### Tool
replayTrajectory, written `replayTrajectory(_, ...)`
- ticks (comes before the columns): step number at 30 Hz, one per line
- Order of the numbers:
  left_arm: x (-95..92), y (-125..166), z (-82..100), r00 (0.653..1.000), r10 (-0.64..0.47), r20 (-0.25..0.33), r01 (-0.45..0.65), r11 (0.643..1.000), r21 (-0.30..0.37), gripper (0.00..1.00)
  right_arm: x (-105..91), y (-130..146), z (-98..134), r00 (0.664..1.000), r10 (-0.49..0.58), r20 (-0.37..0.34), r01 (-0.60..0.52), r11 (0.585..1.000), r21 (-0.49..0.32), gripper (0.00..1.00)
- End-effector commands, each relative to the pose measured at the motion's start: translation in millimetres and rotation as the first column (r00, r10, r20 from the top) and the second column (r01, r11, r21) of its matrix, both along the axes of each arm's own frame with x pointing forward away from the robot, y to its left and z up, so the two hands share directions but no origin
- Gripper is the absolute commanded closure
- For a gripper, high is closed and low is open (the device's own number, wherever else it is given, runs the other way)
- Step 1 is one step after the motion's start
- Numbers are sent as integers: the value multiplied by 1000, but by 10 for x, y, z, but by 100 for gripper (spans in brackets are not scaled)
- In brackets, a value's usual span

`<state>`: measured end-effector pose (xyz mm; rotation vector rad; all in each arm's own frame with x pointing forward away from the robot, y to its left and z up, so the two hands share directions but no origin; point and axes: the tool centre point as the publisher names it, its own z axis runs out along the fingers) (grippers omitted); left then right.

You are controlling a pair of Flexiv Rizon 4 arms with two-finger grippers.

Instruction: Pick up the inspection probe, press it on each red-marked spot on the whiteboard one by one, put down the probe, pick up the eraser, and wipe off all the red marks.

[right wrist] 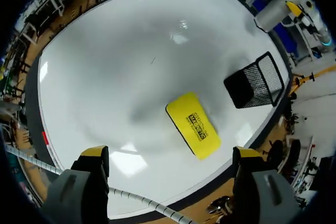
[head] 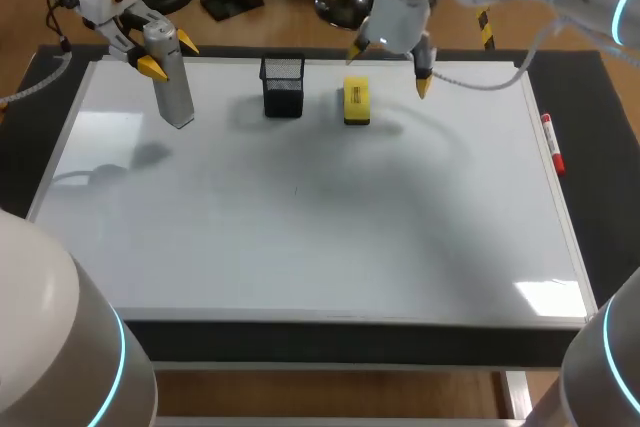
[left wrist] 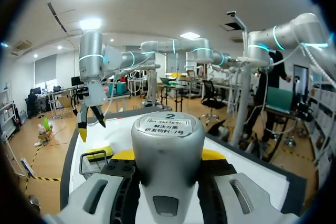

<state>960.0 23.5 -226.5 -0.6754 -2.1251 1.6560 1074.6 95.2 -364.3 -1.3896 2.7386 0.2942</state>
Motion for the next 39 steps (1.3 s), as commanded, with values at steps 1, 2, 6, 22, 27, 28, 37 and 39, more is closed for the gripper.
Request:
replayTrajectory(1,19,7,9,1000,-5,-2,5,1000,0,100,-110,-138,269,995,-94,22,93,995,45,0)
replayTrajectory(2,19,7,9,1000,-5,-2,5,1000,0,100,-107,-141,322,993,-118,14,117,992,42,0)
replayTrajectory(6,19,7,9,1000,-5,-2,5,1000,0,100,-91,-122,504,980,-194,-37,195,980,32,0)
replayTrajectory(22,19,7,9,1000,-5,-2,5,1000,0,100,64,-24,1072,871,-462,-166,471,882,19,0)
replayTrajectory(27,19,7,9,1000,-5,-2,5,1000,0,100,84,13,1189,860,-485,-160,493,870,12,0)
replayTrajectory(28,19,7,9,1000,-5,-2,5,1000,0,100,82,19,1200,853,-495,-164,502,865,4,0)
replayTrajectory(37,19,7,9,1000,-5,-2,5,1000,0,100,60,41,1252,830,-527,-182,533,846,-16,0)
replayTrajectory(39,19,7,9,1000,-5,-2,5,1000,0,100,60,41,1252,830,-527,-182,533,846,-16,0)
